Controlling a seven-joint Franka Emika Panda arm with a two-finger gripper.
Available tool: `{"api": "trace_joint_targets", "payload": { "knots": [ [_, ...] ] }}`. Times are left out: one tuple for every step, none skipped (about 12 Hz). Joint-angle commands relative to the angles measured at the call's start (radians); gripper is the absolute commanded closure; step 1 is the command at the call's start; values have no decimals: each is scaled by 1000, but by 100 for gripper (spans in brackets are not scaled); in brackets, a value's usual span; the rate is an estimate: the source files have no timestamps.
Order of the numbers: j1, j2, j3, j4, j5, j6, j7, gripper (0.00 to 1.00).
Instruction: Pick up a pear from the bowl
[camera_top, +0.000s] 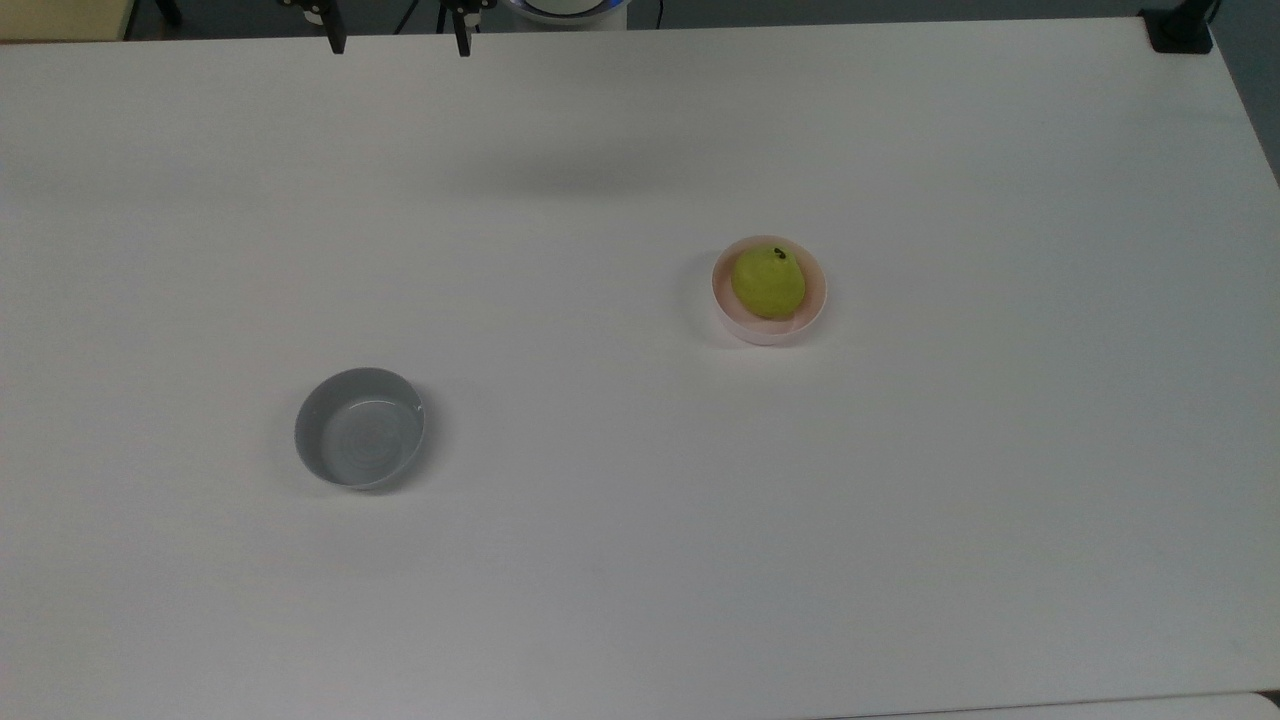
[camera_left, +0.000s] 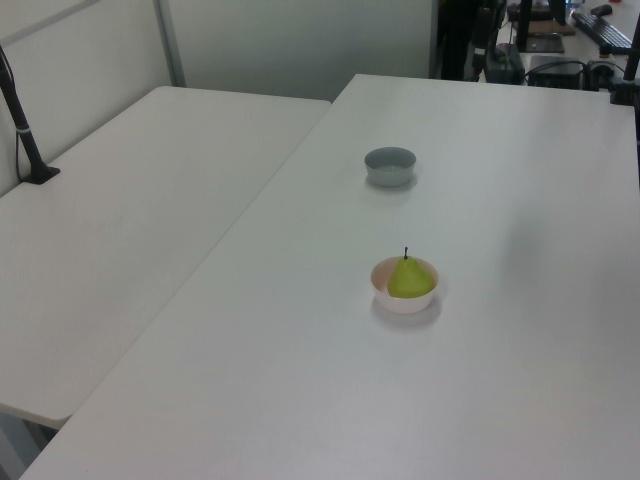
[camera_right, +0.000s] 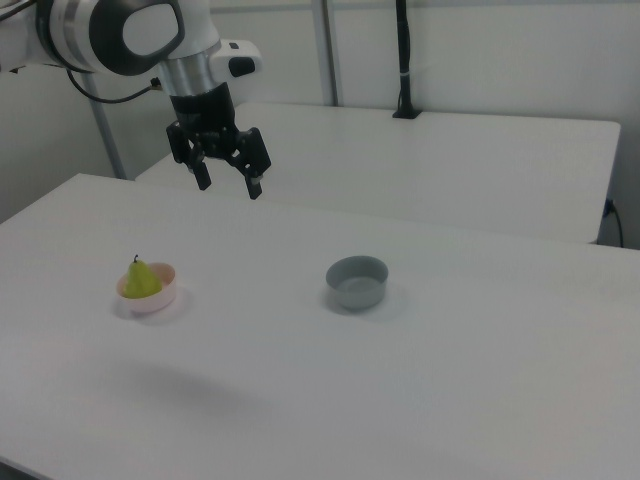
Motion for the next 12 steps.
{"api": "trace_joint_targets", "payload": {
  "knots": [
    [10, -10, -4, -12, 7, -6, -12, 0],
    [12, -10, -4, -12, 7, -6, -12, 0],
    [12, -10, -4, -12, 7, -6, -12, 0],
    [10, -10, -4, -12, 7, -6, -12, 0],
    [12, -10, -4, -12, 7, -6, -12, 0],
    [10, -10, -4, -12, 7, -6, -12, 0],
    [10, -10, -6, -12, 7, -6, -12, 0],
    [10, -9, -4, -12, 7, -4, -12, 0],
    [10, -10, -4, -12, 7, -4, -13, 0],
    [10, -10, -4, -12, 8, -3, -13, 0],
    [10, -10, -4, -12, 8, -4, -13, 0],
    [10, -10, -4, -12, 7, -4, -24, 0]
  ]
}}
